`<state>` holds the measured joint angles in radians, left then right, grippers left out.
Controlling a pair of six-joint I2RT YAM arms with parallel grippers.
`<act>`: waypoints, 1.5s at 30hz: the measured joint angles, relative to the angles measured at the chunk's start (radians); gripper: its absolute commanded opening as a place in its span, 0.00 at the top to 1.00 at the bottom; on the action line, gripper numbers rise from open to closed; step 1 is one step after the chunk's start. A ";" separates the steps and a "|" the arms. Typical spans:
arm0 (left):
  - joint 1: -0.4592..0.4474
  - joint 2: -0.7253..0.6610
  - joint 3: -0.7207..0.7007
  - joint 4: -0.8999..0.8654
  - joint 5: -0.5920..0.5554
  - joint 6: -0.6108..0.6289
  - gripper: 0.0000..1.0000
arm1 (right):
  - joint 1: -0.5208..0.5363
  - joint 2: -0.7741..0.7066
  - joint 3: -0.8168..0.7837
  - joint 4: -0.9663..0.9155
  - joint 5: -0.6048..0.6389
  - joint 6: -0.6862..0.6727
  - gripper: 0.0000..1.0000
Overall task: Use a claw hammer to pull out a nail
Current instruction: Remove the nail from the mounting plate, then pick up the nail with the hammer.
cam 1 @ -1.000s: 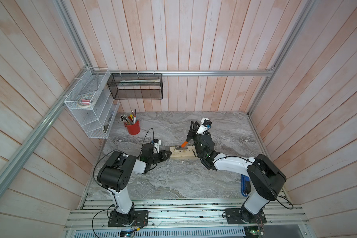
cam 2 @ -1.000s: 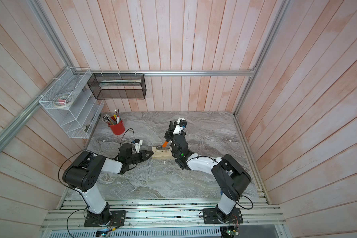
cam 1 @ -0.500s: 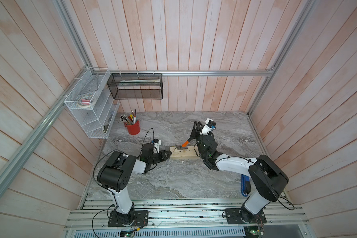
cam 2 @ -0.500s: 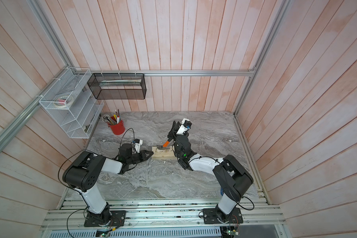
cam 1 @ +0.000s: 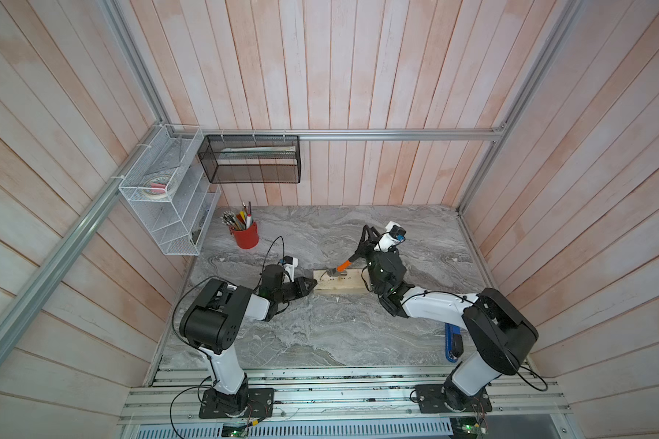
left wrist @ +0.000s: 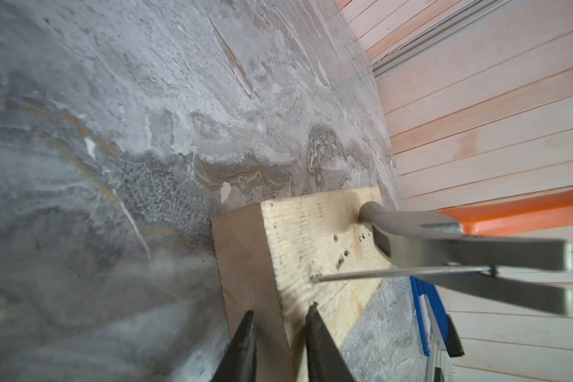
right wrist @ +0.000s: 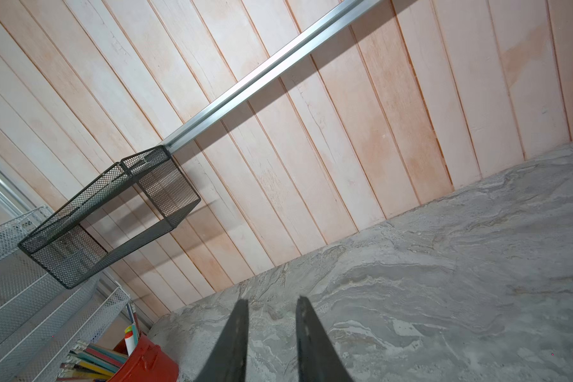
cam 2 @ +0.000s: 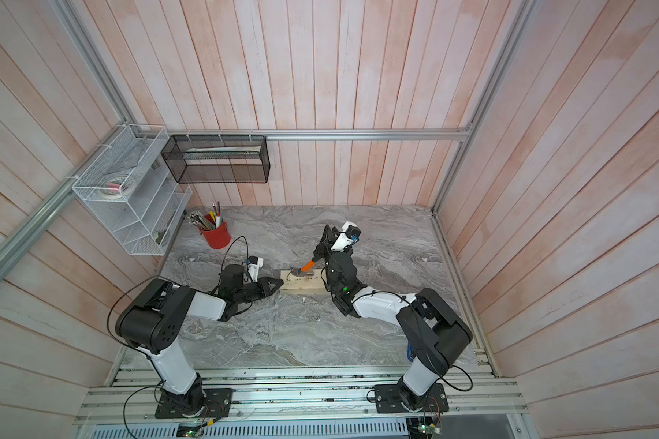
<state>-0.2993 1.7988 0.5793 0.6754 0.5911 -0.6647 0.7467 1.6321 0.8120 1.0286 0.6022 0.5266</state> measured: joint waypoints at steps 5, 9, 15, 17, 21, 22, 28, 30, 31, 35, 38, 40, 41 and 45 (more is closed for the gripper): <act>0.000 0.000 0.000 0.001 0.000 0.003 0.73 | -0.006 -0.019 -0.033 0.004 -0.002 0.043 1.00; 0.000 -0.010 -0.013 0.007 0.005 0.010 0.73 | -0.014 -0.028 -0.046 0.003 -0.007 0.058 1.00; 0.000 -0.101 -0.079 -0.025 0.004 0.056 0.73 | -0.028 -0.041 -0.032 -0.043 -0.042 0.048 1.00; 0.000 -0.138 -0.097 -0.021 0.008 0.071 0.72 | -0.032 -0.042 0.003 -0.092 -0.060 0.025 1.00; -0.008 -0.196 -0.129 0.011 0.015 0.105 0.72 | -0.043 -0.042 0.084 -0.219 -0.106 -0.039 1.00; -0.014 -0.206 -0.133 0.013 0.015 0.116 0.71 | -0.045 -0.042 0.101 -0.246 -0.114 -0.050 1.00; -0.109 -0.276 -0.111 -0.013 -0.012 0.264 0.61 | -0.049 -0.042 0.225 -0.415 -0.175 -0.098 1.00; -0.141 -0.281 -0.090 -0.025 -0.028 0.321 0.61 | -0.049 -0.047 0.248 -0.457 -0.195 -0.104 1.00; -0.149 -0.281 -0.082 -0.029 -0.034 0.340 0.60 | -0.049 -0.052 0.249 -0.471 -0.203 -0.106 1.00; -0.159 -0.280 -0.055 -0.053 -0.071 0.412 0.58 | -0.049 -0.073 0.249 -0.539 -0.231 -0.110 1.00; -0.186 -0.267 -0.029 -0.077 -0.109 0.468 0.57 | -0.049 -0.080 0.249 -0.581 -0.248 -0.110 1.00; -0.212 -0.250 -0.012 -0.091 -0.127 0.501 0.58 | -0.049 -0.084 0.249 -0.600 -0.257 -0.110 1.00; -0.223 -0.239 -0.006 -0.096 -0.131 0.516 0.57 | -0.049 -0.086 0.249 -0.607 -0.263 -0.110 1.00; -0.246 -0.206 -0.003 -0.101 -0.132 0.565 0.57 | -0.049 -0.101 0.249 -0.627 -0.275 -0.108 1.00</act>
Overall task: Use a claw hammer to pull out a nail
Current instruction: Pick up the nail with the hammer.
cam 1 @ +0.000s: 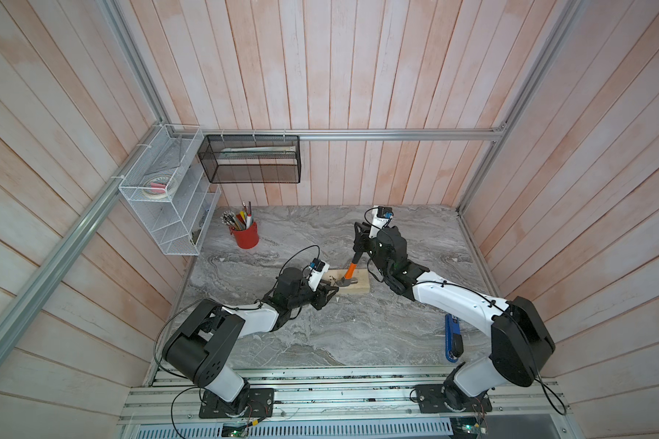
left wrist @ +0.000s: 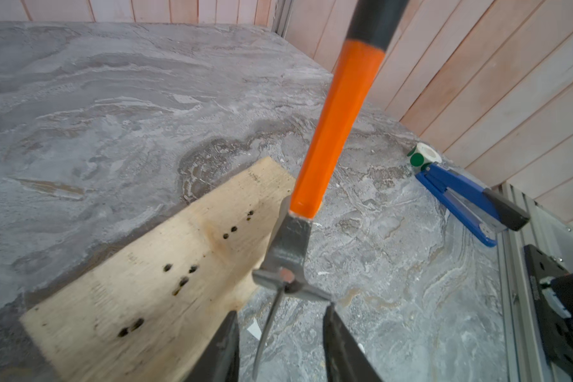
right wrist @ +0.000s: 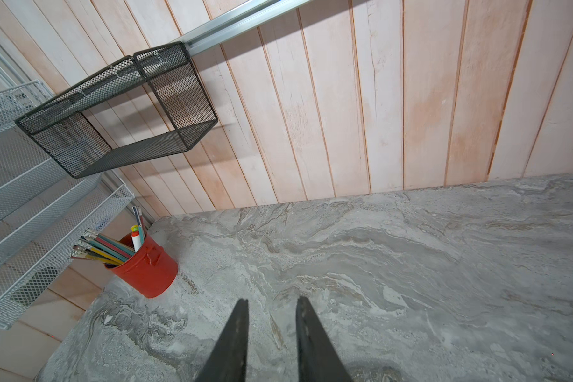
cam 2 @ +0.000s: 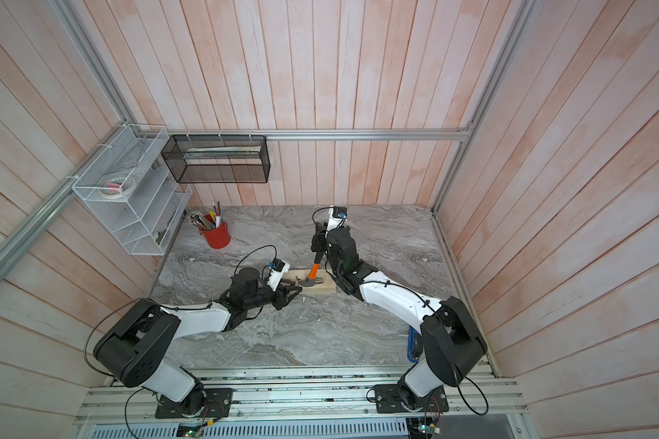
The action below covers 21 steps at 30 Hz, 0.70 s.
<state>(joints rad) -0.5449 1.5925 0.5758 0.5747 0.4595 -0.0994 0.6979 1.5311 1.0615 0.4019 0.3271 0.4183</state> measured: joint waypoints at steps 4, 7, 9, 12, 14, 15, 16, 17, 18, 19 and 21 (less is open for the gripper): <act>0.000 0.010 -0.002 0.014 0.000 0.027 0.63 | 0.000 -0.018 0.000 -0.004 -0.015 0.000 1.00; 0.000 0.023 -0.002 0.026 0.000 0.045 0.73 | 0.000 -0.029 0.000 -0.006 -0.024 0.003 1.00; 0.000 0.033 -0.002 0.028 0.003 0.052 0.80 | 0.000 -0.038 -0.004 -0.007 -0.028 0.005 1.00; 0.000 0.038 -0.002 0.040 0.013 0.056 0.92 | 0.000 -0.049 -0.011 -0.010 -0.034 0.005 1.00; -0.002 0.038 -0.002 0.047 0.022 0.065 0.96 | 0.000 -0.050 -0.013 -0.010 -0.034 0.000 1.00; -0.002 0.038 -0.003 0.048 0.028 0.066 0.97 | -0.002 -0.050 -0.014 -0.012 -0.034 -0.002 1.00; -0.003 0.038 -0.005 0.048 0.032 0.069 0.98 | -0.003 -0.050 -0.014 -0.015 -0.034 -0.004 1.00; -0.005 0.038 -0.005 0.047 0.035 0.069 0.99 | -0.005 -0.050 -0.014 -0.019 -0.035 -0.005 1.00; -0.004 0.038 -0.006 0.046 0.039 0.069 1.00 | -0.006 -0.050 -0.014 -0.022 -0.038 -0.008 1.00; -0.004 0.038 -0.006 0.045 0.040 0.070 1.00 | -0.007 -0.050 -0.014 -0.023 -0.041 -0.012 1.00; -0.004 0.038 -0.006 0.039 0.048 0.070 1.00 | -0.011 -0.050 -0.013 -0.033 -0.053 -0.024 1.00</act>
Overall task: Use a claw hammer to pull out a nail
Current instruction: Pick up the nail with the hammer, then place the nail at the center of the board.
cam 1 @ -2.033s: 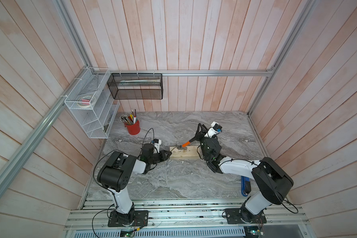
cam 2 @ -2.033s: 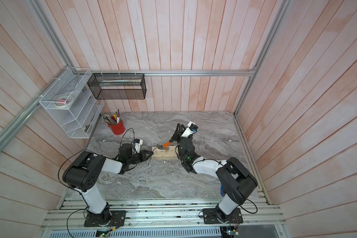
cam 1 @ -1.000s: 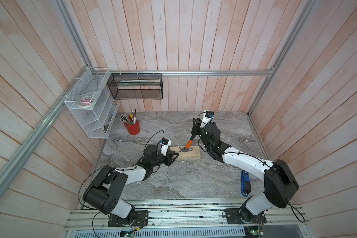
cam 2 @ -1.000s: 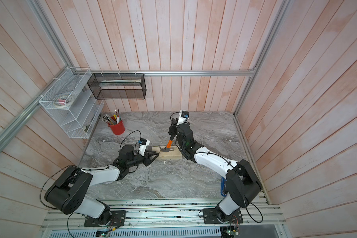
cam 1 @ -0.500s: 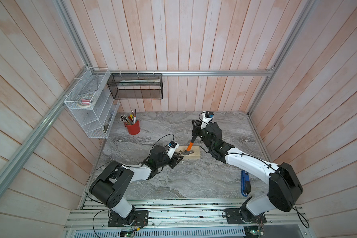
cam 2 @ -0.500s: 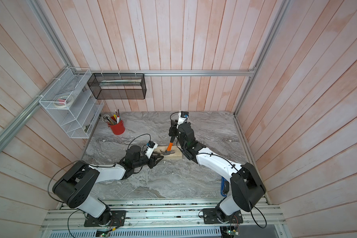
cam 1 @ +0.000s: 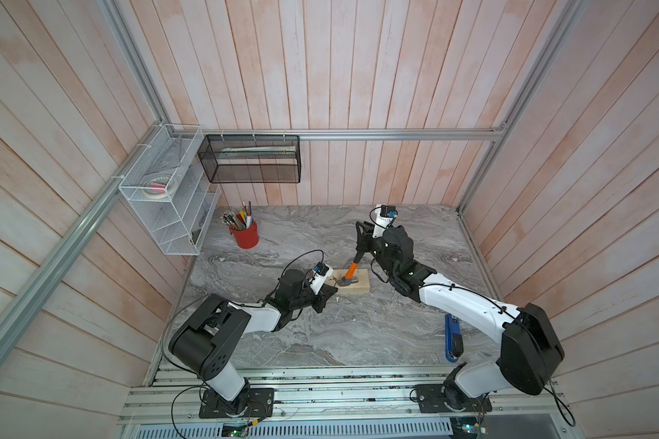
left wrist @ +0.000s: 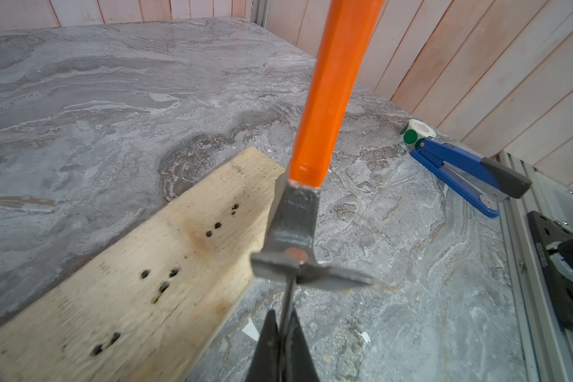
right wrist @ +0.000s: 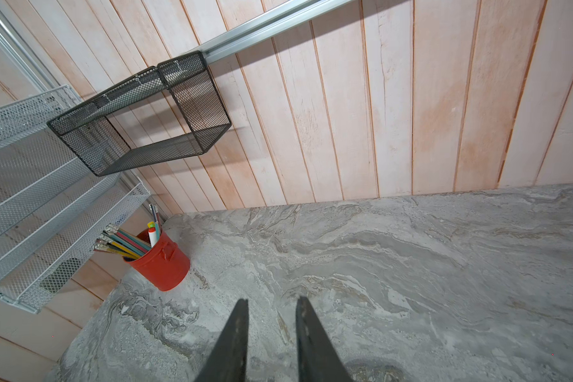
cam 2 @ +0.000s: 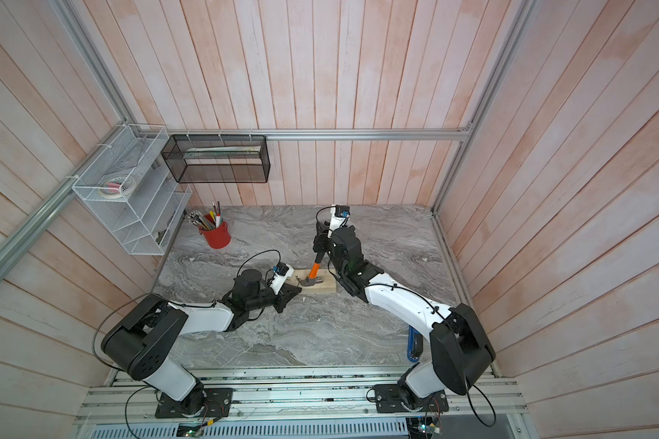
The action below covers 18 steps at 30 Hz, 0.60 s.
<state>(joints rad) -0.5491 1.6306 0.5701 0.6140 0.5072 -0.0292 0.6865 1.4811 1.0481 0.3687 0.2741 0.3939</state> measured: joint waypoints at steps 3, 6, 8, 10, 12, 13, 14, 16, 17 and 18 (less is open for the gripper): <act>0.000 -0.007 0.000 -0.002 0.042 0.008 1.00 | -0.002 0.000 0.001 -0.052 -0.021 -0.051 1.00; 0.001 -0.010 0.013 -0.037 0.105 0.024 1.00 | -0.004 0.000 0.002 -0.114 -0.038 -0.115 1.00; 0.001 -0.010 0.027 -0.059 0.146 0.027 1.00 | -0.005 0.000 0.002 -0.148 -0.041 -0.155 1.00; 0.002 -0.011 0.037 -0.069 0.171 0.025 1.00 | -0.006 0.000 0.004 -0.180 -0.041 -0.183 1.00; 0.012 -0.023 0.035 -0.068 0.190 -0.008 1.00 | -0.008 0.000 0.018 -0.226 -0.041 -0.206 1.00; 0.023 -0.029 0.034 -0.064 0.196 -0.028 1.00 | -0.008 0.000 0.026 -0.245 -0.040 -0.214 1.00; 0.040 -0.040 0.027 -0.052 0.200 -0.062 1.00 | -0.009 0.000 0.041 -0.275 -0.040 -0.221 1.00; 0.085 -0.066 0.006 -0.028 0.198 -0.138 1.00 | -0.013 0.000 0.070 -0.328 -0.039 -0.230 1.00; 0.113 -0.080 -0.006 -0.019 0.189 -0.185 1.00 | -0.017 0.000 0.085 -0.355 -0.040 -0.230 1.00; 0.137 -0.092 -0.016 -0.016 0.175 -0.227 1.00 | -0.022 0.000 0.097 -0.376 -0.040 -0.230 1.00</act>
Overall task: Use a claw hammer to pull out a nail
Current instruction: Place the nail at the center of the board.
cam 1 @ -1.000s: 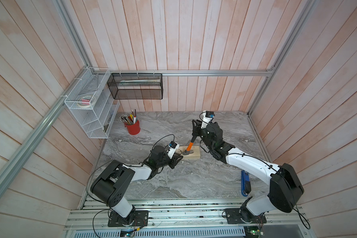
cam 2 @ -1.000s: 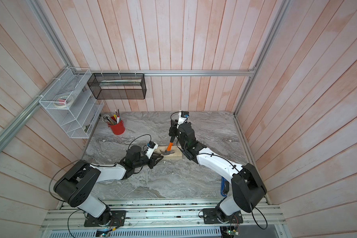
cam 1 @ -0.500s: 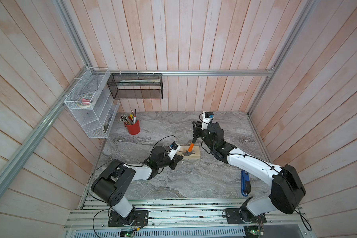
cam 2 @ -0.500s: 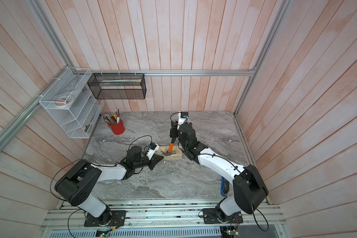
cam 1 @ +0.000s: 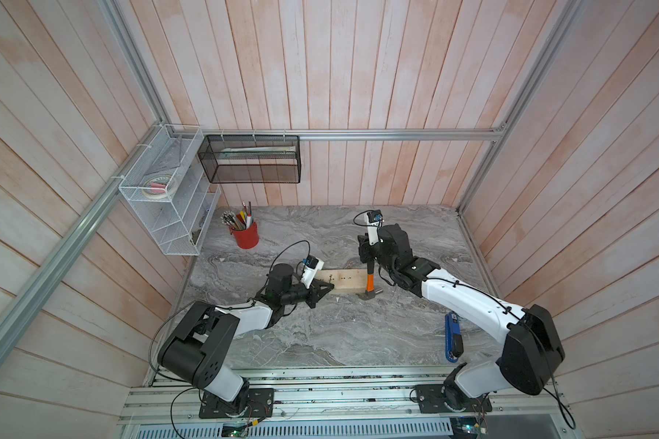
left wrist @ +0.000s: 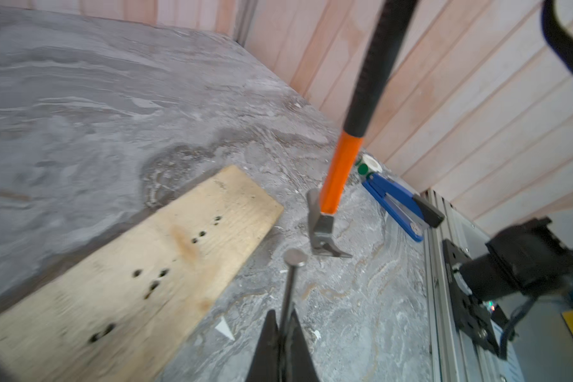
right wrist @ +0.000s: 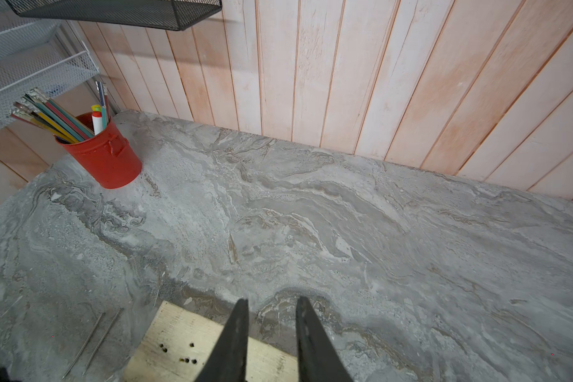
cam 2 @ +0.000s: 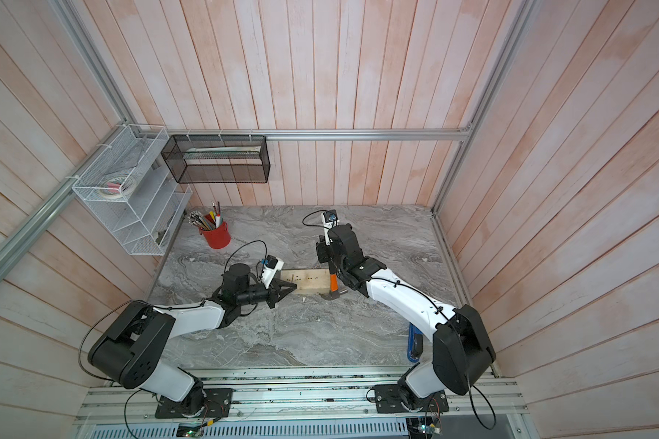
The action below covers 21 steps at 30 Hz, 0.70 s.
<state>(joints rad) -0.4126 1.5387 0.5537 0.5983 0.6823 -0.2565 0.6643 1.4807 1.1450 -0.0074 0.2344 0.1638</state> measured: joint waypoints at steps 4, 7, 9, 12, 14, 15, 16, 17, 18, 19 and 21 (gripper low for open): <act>0.056 -0.027 -0.029 -0.039 -0.092 -0.143 1.00 | -0.038 0.003 0.009 -0.072 -0.014 0.015 1.00; 0.058 -0.024 -0.018 -0.138 -0.160 -0.221 1.00 | -0.075 0.032 0.009 -0.118 -0.029 0.026 1.00; 0.058 -0.007 0.018 -0.237 -0.184 -0.257 1.00 | -0.101 0.066 0.009 -0.136 -0.048 0.034 1.00; 0.058 0.016 0.078 -0.360 -0.203 -0.289 1.00 | -0.135 0.122 0.016 -0.146 -0.063 0.050 1.00; 0.058 0.017 0.097 -0.420 -0.229 -0.301 1.00 | -0.155 0.150 0.029 -0.151 -0.071 0.060 1.00; 0.058 0.017 0.104 -0.451 -0.248 -0.306 0.99 | -0.164 0.163 0.035 -0.151 -0.073 0.066 1.00; 0.058 0.018 0.111 -0.478 -0.265 -0.308 0.98 | -0.172 0.177 0.045 -0.152 -0.076 0.071 1.00; 0.058 0.022 0.119 -0.509 -0.282 -0.311 0.97 | -0.180 0.197 0.059 -0.152 -0.077 0.076 1.00; 0.058 0.030 0.128 -0.533 -0.299 -0.313 0.97 | -0.186 0.219 0.074 -0.152 -0.078 0.080 1.00; 0.060 0.040 0.136 -0.547 -0.309 -0.313 0.96 | -0.191 0.242 0.093 -0.156 -0.078 0.083 1.00; 0.062 0.070 0.154 -0.573 -0.327 -0.316 0.96 | -0.197 0.300 0.139 -0.170 -0.074 0.091 1.00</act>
<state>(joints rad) -0.3508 1.6089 0.7082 0.0250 0.3550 -0.5728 0.4675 1.7805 1.2839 -0.1772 0.1600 0.2546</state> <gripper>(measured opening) 0.059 0.258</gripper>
